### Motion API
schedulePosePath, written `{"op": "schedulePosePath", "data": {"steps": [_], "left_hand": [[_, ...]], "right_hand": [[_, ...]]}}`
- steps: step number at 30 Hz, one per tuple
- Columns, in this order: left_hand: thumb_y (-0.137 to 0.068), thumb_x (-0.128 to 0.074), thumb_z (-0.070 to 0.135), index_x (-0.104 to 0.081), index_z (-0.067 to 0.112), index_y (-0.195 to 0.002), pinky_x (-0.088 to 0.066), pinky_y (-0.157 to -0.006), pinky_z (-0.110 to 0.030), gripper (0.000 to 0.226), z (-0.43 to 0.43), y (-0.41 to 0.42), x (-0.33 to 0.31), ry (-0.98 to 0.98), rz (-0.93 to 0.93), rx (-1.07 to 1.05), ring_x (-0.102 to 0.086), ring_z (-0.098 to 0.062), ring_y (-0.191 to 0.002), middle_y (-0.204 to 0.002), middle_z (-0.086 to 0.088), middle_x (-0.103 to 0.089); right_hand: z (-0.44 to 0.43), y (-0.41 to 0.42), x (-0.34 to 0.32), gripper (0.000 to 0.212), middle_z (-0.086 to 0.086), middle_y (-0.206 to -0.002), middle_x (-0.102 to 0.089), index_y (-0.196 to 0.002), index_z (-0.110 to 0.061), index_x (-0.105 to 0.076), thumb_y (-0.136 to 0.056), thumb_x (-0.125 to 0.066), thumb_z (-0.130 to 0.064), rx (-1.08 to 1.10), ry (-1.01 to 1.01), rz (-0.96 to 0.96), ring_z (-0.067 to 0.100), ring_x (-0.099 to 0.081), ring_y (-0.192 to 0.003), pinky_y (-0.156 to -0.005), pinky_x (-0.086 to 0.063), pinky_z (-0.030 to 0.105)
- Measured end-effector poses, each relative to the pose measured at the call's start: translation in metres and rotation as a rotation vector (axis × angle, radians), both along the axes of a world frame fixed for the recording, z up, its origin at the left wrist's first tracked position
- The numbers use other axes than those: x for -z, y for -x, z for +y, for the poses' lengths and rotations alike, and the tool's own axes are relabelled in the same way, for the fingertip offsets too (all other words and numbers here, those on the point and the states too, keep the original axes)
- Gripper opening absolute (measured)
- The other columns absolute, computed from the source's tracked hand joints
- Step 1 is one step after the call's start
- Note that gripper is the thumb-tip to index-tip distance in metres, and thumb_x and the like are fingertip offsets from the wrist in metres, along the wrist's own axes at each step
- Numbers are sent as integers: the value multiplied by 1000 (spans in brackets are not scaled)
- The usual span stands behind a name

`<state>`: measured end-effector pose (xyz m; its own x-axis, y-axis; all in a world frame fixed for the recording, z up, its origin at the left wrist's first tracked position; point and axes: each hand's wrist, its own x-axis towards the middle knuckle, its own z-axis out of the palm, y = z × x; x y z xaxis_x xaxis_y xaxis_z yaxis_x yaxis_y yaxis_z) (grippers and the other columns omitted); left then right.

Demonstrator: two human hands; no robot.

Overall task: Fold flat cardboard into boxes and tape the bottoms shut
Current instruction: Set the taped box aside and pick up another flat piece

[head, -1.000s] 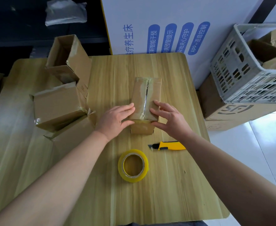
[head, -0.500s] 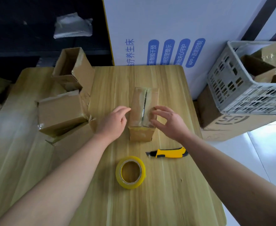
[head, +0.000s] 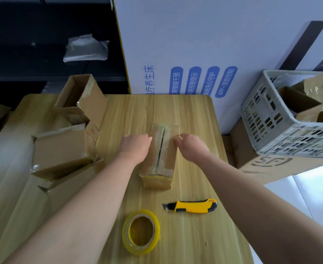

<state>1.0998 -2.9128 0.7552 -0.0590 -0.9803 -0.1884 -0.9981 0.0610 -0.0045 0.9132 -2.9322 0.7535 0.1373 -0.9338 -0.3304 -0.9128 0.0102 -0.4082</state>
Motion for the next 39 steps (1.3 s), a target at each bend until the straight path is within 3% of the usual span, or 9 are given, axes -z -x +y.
{"op": "schedulePosePath", "data": {"steps": [5,10,15,18,21,25,30,33,39], "left_hand": [[-104,-28,36,-44,13,-73,-27,-54,-33,41,-15,9,0,83,375,-192,-46,-21,-63,-68,0,-49],[-103,-29,38,-51,11,-76,-24,-52,-33,43,-35,11,-39,409,582,-260,-44,-20,-58,-60,4,-46],[-102,-29,43,-62,10,-106,-40,-66,-32,47,-32,8,-28,292,588,-259,-62,-29,-87,-87,-5,-67],[-100,-22,49,-62,8,-86,-50,-76,-40,59,-16,8,-5,62,556,-274,-63,-31,-84,-83,-9,-66],[-91,-12,69,-61,9,-75,-52,-81,-42,79,2,10,13,-124,659,-420,-65,-23,-78,-77,-9,-67],[-61,4,97,-67,18,-109,-46,-97,-46,117,5,9,18,-213,875,-587,-64,-23,-99,-106,-4,-69],[-92,-26,67,-49,6,-134,-40,-105,-39,77,-2,9,18,-208,837,-487,-51,-29,-123,-130,-10,-57],[-100,-34,45,-42,1,-139,-44,-95,-34,59,-13,9,30,-188,827,-482,-53,-31,-118,-132,-18,-54],[-100,-36,48,-29,12,-149,-41,-107,-44,62,-69,36,22,-124,927,-415,-43,-24,-133,-151,-6,-38]], "right_hand": [[-19,-2,-6,42,12,-106,-65,-115,-4,-58,-101,-36,-37,150,-6,-307,27,-61,-91,-76,-50,36],[-43,4,-40,48,7,-90,-70,-97,-12,-63,-92,-42,-54,508,100,-764,26,-67,-85,-81,-56,46],[-34,11,-41,34,0,-98,-70,-116,-17,-64,-97,-47,-39,284,83,-601,20,-67,-89,-80,-55,38],[-21,17,-18,38,-2,-123,-61,-133,-19,-56,-95,-52,-22,141,27,-451,19,-60,-111,-95,-51,37],[-9,24,4,34,5,-119,-66,-123,-10,-62,-94,-44,-14,205,-99,-508,19,-64,-104,-91,-50,33],[0,22,15,43,7,-102,-71,-106,-6,-66,-100,-33,-33,341,-226,-631,22,-68,-92,-81,-52,37],[0,10,19,56,1,-126,-63,-136,-18,-53,-99,-33,-53,219,-156,-559,19,-59,-116,-101,-46,37],[-8,12,20,47,2,-108,-67,-128,-14,-59,-102,-33,-44,178,-62,-499,17,-61,-100,-81,-48,28],[-62,30,11,39,-1,-68,-55,-92,-14,-61,-103,-33,-39,270,63,-480,12,-52,-63,-56,-41,24]]}}
